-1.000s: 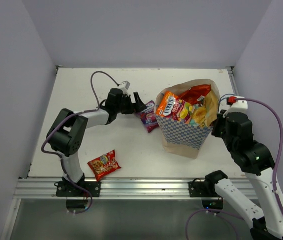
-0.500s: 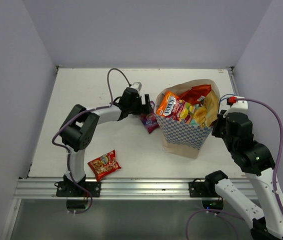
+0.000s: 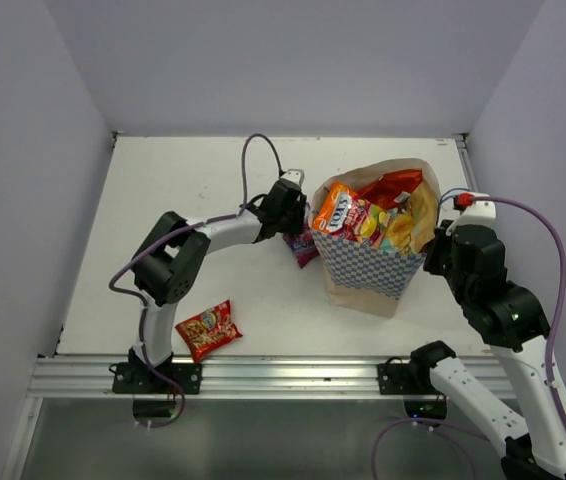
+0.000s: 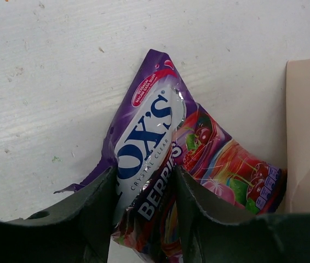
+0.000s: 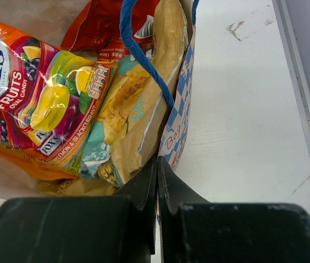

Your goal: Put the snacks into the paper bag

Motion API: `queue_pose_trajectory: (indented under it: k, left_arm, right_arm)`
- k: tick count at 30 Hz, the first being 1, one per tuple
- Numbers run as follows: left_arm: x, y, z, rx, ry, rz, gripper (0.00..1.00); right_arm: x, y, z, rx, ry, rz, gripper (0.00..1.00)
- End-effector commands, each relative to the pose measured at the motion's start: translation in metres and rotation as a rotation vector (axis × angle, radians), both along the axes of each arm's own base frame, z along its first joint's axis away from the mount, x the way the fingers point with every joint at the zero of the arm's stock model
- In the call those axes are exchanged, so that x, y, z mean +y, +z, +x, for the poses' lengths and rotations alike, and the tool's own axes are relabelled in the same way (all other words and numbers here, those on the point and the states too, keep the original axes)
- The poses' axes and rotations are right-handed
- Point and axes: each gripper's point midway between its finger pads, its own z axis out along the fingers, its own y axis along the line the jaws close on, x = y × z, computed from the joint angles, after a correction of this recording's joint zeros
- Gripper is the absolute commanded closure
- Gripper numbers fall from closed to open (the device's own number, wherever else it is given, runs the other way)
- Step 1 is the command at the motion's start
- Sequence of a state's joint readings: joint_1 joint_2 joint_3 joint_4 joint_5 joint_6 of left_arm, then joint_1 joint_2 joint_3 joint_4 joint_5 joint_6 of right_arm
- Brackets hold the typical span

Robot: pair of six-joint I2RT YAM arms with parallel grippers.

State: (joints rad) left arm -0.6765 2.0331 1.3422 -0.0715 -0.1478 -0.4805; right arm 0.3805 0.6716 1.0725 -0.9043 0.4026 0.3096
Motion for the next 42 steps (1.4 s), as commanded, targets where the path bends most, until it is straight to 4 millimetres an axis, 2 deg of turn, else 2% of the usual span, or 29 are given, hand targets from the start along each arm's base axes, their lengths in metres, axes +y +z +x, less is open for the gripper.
queue_pose_trajectory:
  k: [1, 4, 5, 7, 8, 10, 11, 13, 14, 16, 17, 19, 20, 21, 24, 25, 26, 27, 28, 30, 31, 33, 34, 36, 40, 42]
  left_arm:
    - [0.022, -0.007, -0.009, 0.030, 0.009, 0.114, 0.77]
    - [0.021, 0.027, -0.008, -0.032, 0.022, 0.091, 0.85]
    - [0.017, 0.054, -0.008, -0.080, 0.020, 0.062, 0.88]
    - [0.016, 0.087, -0.007, -0.148, 0.028, 0.042, 0.94]
    - [0.010, 0.123, -0.009, -0.207, 0.023, 0.002, 0.96]
    - [0.010, 0.155, -0.013, -0.252, 0.024, -0.014, 0.99]
    - [0.007, 0.192, -0.016, -0.308, 0.024, -0.055, 0.99]
    - [0.009, 0.224, -0.021, -0.356, 0.022, -0.069, 0.99]
    - [0.007, 0.259, -0.027, -0.409, 0.016, -0.114, 0.99]
    - [0.003, 0.289, -0.037, -0.450, -0.005, -0.136, 0.99]
    - [0.001, 0.321, -0.042, -0.498, -0.010, -0.179, 0.99]
    - [-0.006, 0.340, -0.051, -0.516, -0.042, -0.181, 0.99]
    - [-0.008, 0.362, -0.054, -0.544, -0.045, -0.206, 1.00]
    - [-0.007, 0.368, -0.057, -0.549, -0.048, -0.195, 1.00]
    - [-0.019, 0.408, -0.075, -0.613, -0.089, -0.261, 1.00]
    - [-0.030, 0.423, -0.085, -0.628, -0.126, -0.301, 1.00]
    - [-0.034, 0.430, -0.088, -0.634, -0.136, -0.311, 1.00]
    - [-0.043, 0.429, -0.096, -0.624, -0.163, -0.305, 1.00]
    - [-0.049, 0.430, -0.096, -0.626, -0.169, -0.300, 1.00]
    - [-0.059, 0.420, -0.099, -0.610, -0.188, -0.275, 1.00]
    - [-0.068, 0.406, -0.101, -0.589, -0.205, -0.258, 1.00]
    - [-0.083, 0.397, -0.107, -0.578, -0.249, -0.280, 1.00]
    - [-0.089, 0.384, -0.107, -0.561, -0.263, -0.270, 1.00]
    - [-0.104, 0.378, -0.114, -0.550, -0.303, -0.283, 1.00]
    - [-0.139, 0.364, -0.116, -0.537, -0.351, -0.254, 1.00]
    - [-0.150, 0.361, -0.119, -0.538, -0.368, -0.241, 1.00]
  right_arm:
    - [0.001, -0.001, 0.001, -0.005, 0.007, -0.005, 1.00]
    - [0.001, -0.001, 0.001, -0.004, 0.007, -0.006, 1.00]
    - [0.002, 0.000, 0.001, -0.004, 0.009, -0.006, 1.00]
    - [0.001, -0.001, 0.001, -0.003, 0.010, -0.008, 1.00]
    - [0.002, -0.001, 0.002, -0.003, 0.010, -0.008, 1.00]
    - [0.002, 0.000, 0.001, -0.004, 0.010, -0.007, 1.00]
    - [0.001, -0.001, 0.001, -0.003, 0.009, -0.006, 1.00]
    - [0.001, 0.000, 0.001, -0.004, 0.010, -0.007, 1.00]
    - [0.002, 0.000, 0.001, -0.004, 0.009, -0.006, 1.00]
    - [0.001, -0.001, 0.001, -0.003, 0.010, -0.008, 1.00]
    - [0.002, 0.000, 0.001, -0.004, 0.010, -0.007, 1.00]
    - [0.001, -0.001, 0.001, -0.003, 0.009, -0.006, 1.00]
    - [0.001, 0.000, 0.001, -0.005, 0.008, -0.007, 1.00]
    - [0.001, 0.000, 0.001, -0.004, 0.009, -0.006, 1.00]
    - [0.002, -0.002, 0.001, 0.000, 0.010, -0.007, 1.00]
    - [0.002, -0.001, 0.001, -0.002, 0.010, -0.006, 1.00]
    - [0.001, -0.002, 0.001, 0.001, 0.008, -0.009, 1.00]
    - [0.002, -0.001, 0.001, 0.000, 0.008, -0.006, 1.00]
    - [0.001, -0.001, 0.001, -0.002, 0.008, -0.006, 1.00]
    - [0.001, 0.000, 0.001, -0.008, 0.007, -0.004, 1.00]
    - [0.001, 0.000, 0.001, -0.006, 0.007, -0.005, 1.00]
    - [0.001, -0.001, 0.001, -0.003, 0.008, -0.005, 1.00]
    - [0.001, -0.001, 0.000, -0.003, 0.008, -0.005, 1.00]
    - [0.002, -0.001, 0.001, -0.003, 0.010, -0.005, 1.00]
    - [0.001, -0.001, 0.000, -0.003, 0.008, -0.005, 1.00]
    - [0.001, -0.001, 0.000, -0.005, 0.007, -0.005, 1.00]
